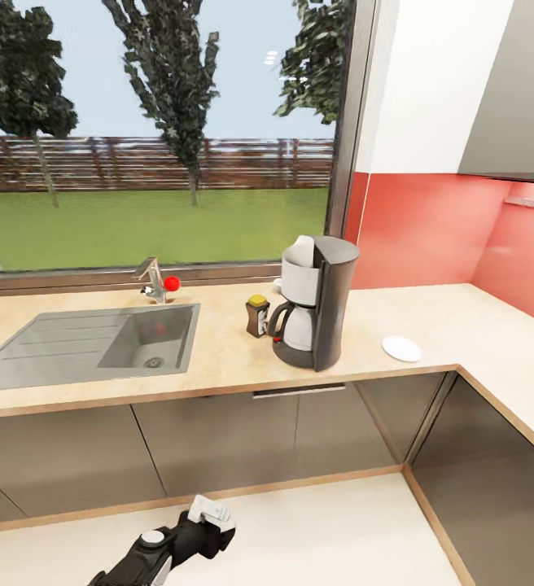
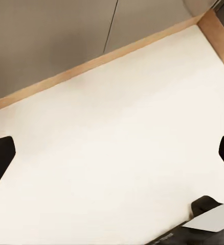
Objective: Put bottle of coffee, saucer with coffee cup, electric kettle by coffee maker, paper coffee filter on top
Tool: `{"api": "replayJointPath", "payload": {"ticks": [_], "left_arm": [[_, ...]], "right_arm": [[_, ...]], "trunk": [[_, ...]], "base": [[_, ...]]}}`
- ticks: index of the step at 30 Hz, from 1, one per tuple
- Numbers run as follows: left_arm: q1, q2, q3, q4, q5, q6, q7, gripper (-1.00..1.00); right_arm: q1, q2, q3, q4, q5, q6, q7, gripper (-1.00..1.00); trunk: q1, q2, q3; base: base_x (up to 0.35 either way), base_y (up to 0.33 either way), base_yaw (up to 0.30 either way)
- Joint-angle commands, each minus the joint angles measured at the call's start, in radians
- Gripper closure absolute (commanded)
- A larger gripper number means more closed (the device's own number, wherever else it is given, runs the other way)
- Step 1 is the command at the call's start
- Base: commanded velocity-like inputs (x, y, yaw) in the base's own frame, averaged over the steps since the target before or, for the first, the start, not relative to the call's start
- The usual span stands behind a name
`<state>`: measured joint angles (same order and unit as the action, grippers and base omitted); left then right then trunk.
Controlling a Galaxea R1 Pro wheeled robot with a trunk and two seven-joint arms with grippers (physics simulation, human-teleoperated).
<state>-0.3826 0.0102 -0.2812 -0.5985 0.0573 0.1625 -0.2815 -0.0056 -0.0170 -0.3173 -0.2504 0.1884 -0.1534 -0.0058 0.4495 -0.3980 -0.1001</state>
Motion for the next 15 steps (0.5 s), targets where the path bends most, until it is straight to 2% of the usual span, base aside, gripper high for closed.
{"api": "replayJointPath", "payload": {"ticks": [1, 4, 6, 9, 11, 12, 13, 15], "left_arm": [[-0.002, 0.001, -0.004, -0.003, 0.006, 0.027, -0.001, -1.0], [-0.008, 0.002, -0.004, -0.004, 0.009, 0.093, -0.005, -1.0], [-0.012, 0.003, -0.005, -0.009, 0.031, 0.154, -0.008, -1.0], [-0.016, 0.01, -0.007, -0.013, 0.119, 0.189, -0.011, -1.0], [-0.023, 0.014, -0.009, -0.015, 0.188, 0.197, -0.012, -1.0], [-0.039, 0.016, -0.009, -0.015, 0.225, 0.199, -0.014, -1.0], [-0.055, 0.018, -0.01, -0.015, 0.245, 0.2, -0.022, -1.0], [-0.066, 0.027, -0.009, -0.016, 0.258, 0.2, -0.054, -1.0]], "right_arm": [[-0.001, 0.008, -0.007, -0.001, 0.011, -0.003, 0.0, -1.0], [-0.001, 0.018, -0.006, -0.014, 0.012, -0.003, 0.003, -1.0], [-0.001, 0.02, -0.005, -0.085, 0.012, -0.002, 0.006, -1.0], [-0.002, 0.02, 0.016, -0.242, 0.012, 0.002, 0.008, -1.0], [-0.003, 0.02, 0.051, -0.347, 0.011, 0.004, 0.011, -1.0], [-0.005, 0.02, 0.083, -0.436, 0.01, 0.007, 0.027, -1.0], [-0.006, 0.02, 0.115, -0.526, 0.01, 0.022, 0.063, -1.0], [-0.008, 0.02, 0.144, -0.634, 0.008, 0.081, 0.135, -1.0]], "trunk": [[0.001, -0.002, -0.002], [0.001, -0.002, -0.002], [0.001, -0.002, -0.002], [0.001, -0.002, -0.002], [0.001, -0.002, -0.002], [0.001, -0.002, -0.002], [0.001, -0.002, -0.002], [0.001, -0.002, -0.002]], "base": [[0.0, 0.0, 0.002], [0.0, 0.0, 0.0], [0.0, 0.0, 0.0], [0.0, 0.0, 0.0], [0.0, 0.0, 0.0], [0.0, 0.0, 0.0], [0.0, 0.0, 0.0], [0.0, 0.0, 0.0]]}}
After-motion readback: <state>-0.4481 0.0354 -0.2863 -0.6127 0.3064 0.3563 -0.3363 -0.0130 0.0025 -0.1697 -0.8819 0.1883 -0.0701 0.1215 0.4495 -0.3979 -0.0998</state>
